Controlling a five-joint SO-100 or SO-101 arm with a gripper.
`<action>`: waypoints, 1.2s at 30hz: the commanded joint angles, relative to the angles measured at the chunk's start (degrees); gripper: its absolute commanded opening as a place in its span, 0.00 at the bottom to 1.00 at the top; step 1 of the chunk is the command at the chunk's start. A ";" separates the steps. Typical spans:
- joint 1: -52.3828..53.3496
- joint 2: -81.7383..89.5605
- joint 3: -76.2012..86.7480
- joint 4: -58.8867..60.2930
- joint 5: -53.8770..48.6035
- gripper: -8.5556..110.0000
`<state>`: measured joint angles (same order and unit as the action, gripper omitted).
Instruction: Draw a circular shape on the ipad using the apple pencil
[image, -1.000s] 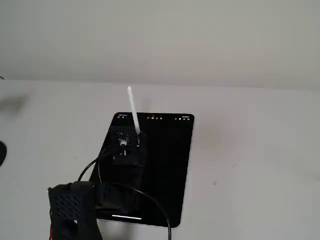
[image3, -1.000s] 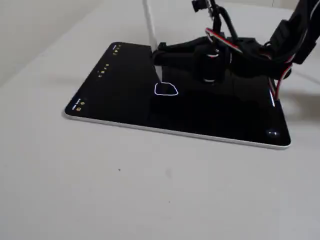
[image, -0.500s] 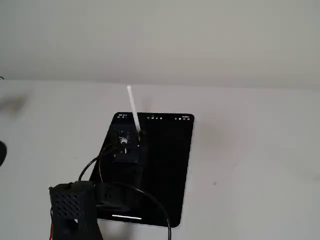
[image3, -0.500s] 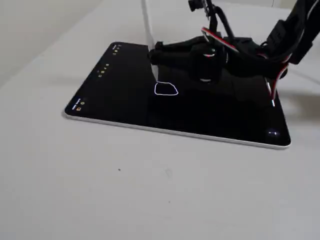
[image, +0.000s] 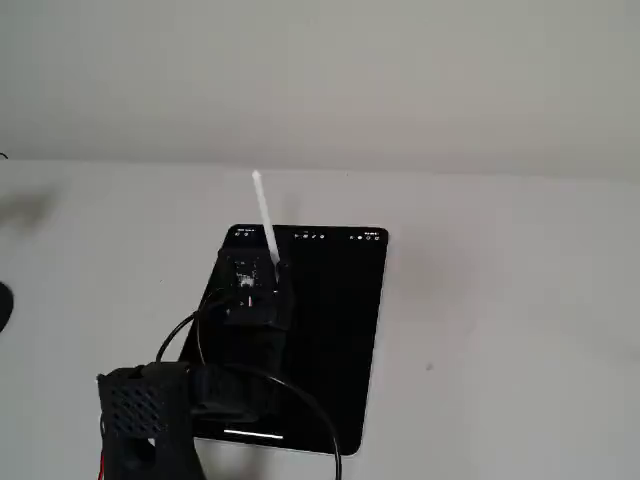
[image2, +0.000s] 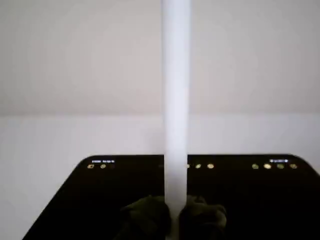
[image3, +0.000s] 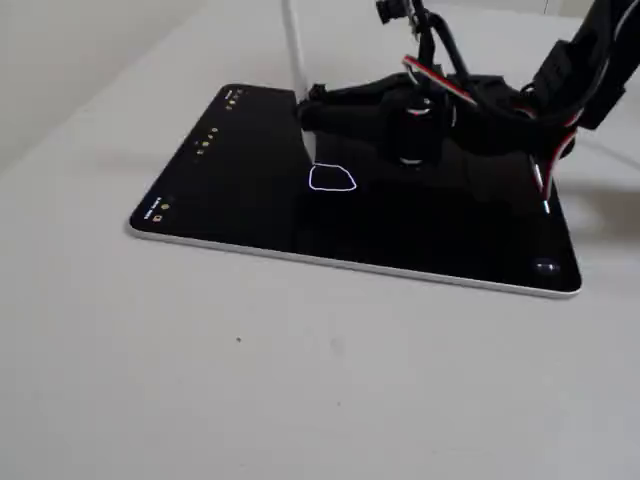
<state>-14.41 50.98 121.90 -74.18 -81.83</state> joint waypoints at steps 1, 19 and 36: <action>-0.70 0.44 -1.23 0.26 -0.18 0.07; -1.67 1.58 1.93 -0.09 -0.26 0.07; -1.76 0.88 1.49 -1.49 -0.18 0.07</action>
<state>-15.29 50.98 123.40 -75.06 -81.83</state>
